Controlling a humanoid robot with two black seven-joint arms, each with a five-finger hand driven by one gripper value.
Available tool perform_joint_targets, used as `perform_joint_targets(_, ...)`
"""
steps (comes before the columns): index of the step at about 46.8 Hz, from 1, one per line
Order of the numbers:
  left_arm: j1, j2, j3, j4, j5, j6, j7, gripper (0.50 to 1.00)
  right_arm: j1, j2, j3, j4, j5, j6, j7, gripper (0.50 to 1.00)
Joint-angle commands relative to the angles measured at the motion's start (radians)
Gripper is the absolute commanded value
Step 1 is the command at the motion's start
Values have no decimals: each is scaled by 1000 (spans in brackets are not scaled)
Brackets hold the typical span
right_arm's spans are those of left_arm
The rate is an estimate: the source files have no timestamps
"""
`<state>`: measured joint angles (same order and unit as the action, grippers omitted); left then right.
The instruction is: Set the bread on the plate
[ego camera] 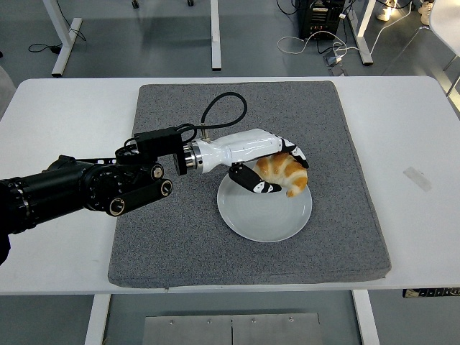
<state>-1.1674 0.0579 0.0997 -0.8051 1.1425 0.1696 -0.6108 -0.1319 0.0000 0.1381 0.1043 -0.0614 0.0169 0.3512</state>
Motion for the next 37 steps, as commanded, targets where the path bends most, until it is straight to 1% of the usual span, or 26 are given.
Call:
perform_joint_targets(1,3,-15,23,11,2,1,0,757,0,0,0,0,0,0,0,1000)
perform_joint_targets(10,-9,-15,126,15,9,5,0,761,0,0,0,0,0,0,0,1000)
perform_joint_targets(15,-14,-15,158,15,13,10,0,763,0,0,0,0,0,0,0,1000)
perform_joint_targets(33,-8,-9,158,24,16,11,0,766,0,0,0,0,0,0,0,1000)
perform_joint_targets(37,-6,-7,155,24,5,11,0,787,0,0,0,0,0,0,0,1000)
